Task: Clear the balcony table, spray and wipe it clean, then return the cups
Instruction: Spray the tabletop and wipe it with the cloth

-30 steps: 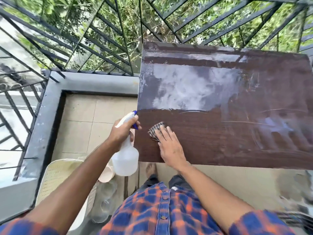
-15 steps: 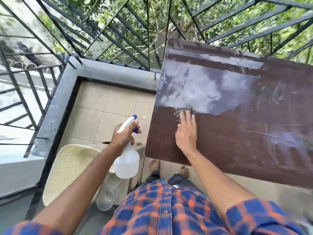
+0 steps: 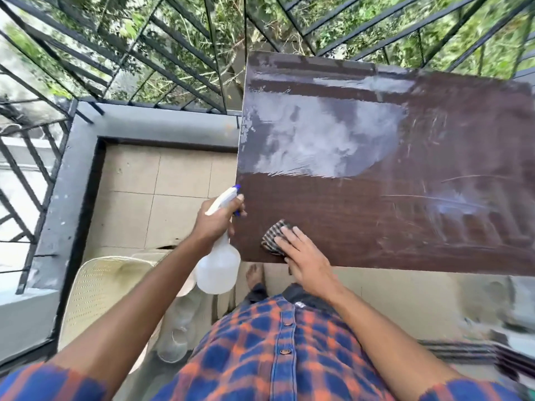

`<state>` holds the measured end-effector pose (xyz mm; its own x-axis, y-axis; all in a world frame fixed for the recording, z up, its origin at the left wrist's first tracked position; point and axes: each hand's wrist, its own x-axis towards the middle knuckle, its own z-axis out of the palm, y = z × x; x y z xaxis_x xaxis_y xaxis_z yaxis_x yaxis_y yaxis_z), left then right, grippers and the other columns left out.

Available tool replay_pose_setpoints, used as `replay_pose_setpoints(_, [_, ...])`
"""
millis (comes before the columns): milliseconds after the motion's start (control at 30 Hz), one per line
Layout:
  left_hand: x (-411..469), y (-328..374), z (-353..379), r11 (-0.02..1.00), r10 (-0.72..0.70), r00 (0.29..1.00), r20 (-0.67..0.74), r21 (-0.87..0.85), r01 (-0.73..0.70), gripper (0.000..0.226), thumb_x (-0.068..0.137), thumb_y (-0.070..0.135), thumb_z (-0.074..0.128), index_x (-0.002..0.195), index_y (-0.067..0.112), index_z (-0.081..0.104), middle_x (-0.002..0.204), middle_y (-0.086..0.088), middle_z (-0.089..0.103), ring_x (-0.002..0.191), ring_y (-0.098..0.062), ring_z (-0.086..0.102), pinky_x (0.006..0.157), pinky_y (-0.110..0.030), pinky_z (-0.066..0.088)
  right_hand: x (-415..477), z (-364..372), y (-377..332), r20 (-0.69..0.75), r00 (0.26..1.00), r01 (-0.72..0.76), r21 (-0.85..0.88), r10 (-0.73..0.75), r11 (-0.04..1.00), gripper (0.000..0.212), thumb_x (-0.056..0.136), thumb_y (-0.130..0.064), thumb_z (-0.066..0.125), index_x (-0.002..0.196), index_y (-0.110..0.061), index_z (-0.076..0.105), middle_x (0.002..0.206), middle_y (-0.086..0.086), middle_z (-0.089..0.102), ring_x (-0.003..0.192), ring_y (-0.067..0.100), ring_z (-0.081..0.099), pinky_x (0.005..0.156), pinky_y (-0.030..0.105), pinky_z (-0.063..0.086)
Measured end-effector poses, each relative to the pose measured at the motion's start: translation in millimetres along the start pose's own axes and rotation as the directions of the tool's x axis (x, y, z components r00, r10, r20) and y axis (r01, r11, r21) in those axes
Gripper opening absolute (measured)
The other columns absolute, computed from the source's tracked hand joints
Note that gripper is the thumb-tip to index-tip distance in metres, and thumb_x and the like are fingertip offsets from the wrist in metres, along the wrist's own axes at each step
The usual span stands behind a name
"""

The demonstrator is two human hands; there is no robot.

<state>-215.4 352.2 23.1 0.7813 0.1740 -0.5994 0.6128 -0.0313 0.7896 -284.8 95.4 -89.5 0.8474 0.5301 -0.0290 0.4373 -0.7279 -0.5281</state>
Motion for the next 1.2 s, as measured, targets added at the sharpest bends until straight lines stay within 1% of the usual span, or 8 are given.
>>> replay_pose_setpoints(100, [1.7,6.9,21.8,0.999,0.024,0.997,0.073,0.02,-0.026,0.027,0.101,0.026,0.065,0.09,0.002,0.069,0.082,-0.013,0.07,0.034,-0.014,0.043,0.042,-0.024,0.04,-47.8,-22.9,44.0,-0.122,0.953,-0.279,0.004,0.278,0.96,0.06,0.09,-0.003,0.058,0.148,-0.015,0.048,0.161,0.003,0.034,0.151,0.03,0.025,0.122,0.044,0.025])
replay_pose_setpoints(233, [3.1,17.5,52.6,0.996,0.055,0.981,0.185,0.058,-0.066,0.029,0.101,0.028,0.065,0.088,0.001,0.07,0.079,-0.01,0.071,0.037,-0.016,0.045,0.042,-0.023,0.04,-110.2,-51.3,96.5,-0.251,0.749,-0.626,0.038,0.614,0.779,0.064,0.09,0.005,0.058,0.15,-0.011,0.043,0.163,0.011,0.029,0.15,0.039,0.023,0.12,0.054,0.026])
replay_pose_setpoints(433, [1.7,27.0,88.4,0.99,0.058,0.963,0.263,0.108,-0.089,0.032,0.098,0.032,0.068,0.086,0.004,0.072,0.077,-0.008,0.073,0.046,-0.023,0.045,0.044,-0.024,0.04,-100.8,-55.7,93.2,-0.369,0.51,-0.765,0.219,0.777,0.606,0.059,0.093,0.004,0.058,0.149,-0.006,0.045,0.161,0.016,0.03,0.149,0.042,0.024,0.122,0.049,0.025])
replay_pose_setpoints(733, [-2.9,44.0,124.6,0.98,0.061,0.952,0.301,0.161,-0.114,0.033,0.101,0.034,0.063,0.089,0.005,0.071,0.078,-0.005,0.072,0.039,-0.015,0.044,0.044,-0.022,0.04,-72.4,-52.1,85.2,-0.327,0.802,-0.509,0.066,0.501,0.858,0.059,0.089,0.002,0.06,0.145,-0.016,0.053,0.157,0.005,0.043,0.146,0.032,0.036,0.121,0.041,0.029])
replay_pose_setpoints(900, [-1.8,49.6,148.3,0.983,0.054,0.962,0.267,0.155,-0.099,0.032,0.1,0.034,0.064,0.089,0.005,0.071,0.08,-0.006,0.072,0.04,-0.016,0.044,0.043,-0.023,0.04,-126.9,-88.4,151.0,-0.41,0.523,-0.762,0.167,0.747,0.625,0.059,0.089,0.005,0.06,0.145,-0.011,0.052,0.159,0.011,0.038,0.144,0.041,0.034,0.118,0.049,0.032])
replay_pose_setpoints(1033, [-0.7,53.4,171.9,0.985,0.052,0.972,0.231,0.151,-0.088,0.031,0.101,0.033,0.063,0.089,0.005,0.07,0.082,-0.008,0.072,0.039,-0.016,0.043,0.042,-0.022,0.039,-128.4,-97.8,172.8,-0.447,0.448,-0.799,0.187,0.774,0.571,0.056,0.088,0.003,0.062,0.143,-0.007,0.053,0.157,0.015,0.04,0.142,0.043,0.037,0.117,0.051,0.033])
replay_pose_setpoints(1100, [-1.8,57.2,190.1,0.989,0.047,0.976,0.212,0.13,-0.075,0.029,0.102,0.032,0.063,0.089,0.006,0.069,0.082,-0.009,0.07,0.039,-0.014,0.043,0.042,-0.022,0.04,-105.3,-90.4,163.6,-0.457,0.502,-0.757,0.178,0.734,0.628,0.055,0.089,0.001,0.061,0.143,-0.008,0.054,0.157,0.014,0.041,0.143,0.042,0.036,0.119,0.048,0.031])
replay_pose_setpoints(1200, [-1.3,58.4,208.3,0.99,0.036,0.98,0.194,0.124,-0.061,0.027,0.102,0.03,0.062,0.092,0.006,0.069,0.083,-0.01,0.069,0.038,-0.013,0.043,0.04,-0.022,0.039,-56.6,-73.2,134.4,-0.389,0.738,-0.56,0.101,0.551,0.822,0.055,0.089,-0.002,0.059,0.143,-0.01,0.054,0.155,0.013,0.044,0.144,0.04,0.035,0.119,0.045,0.032])
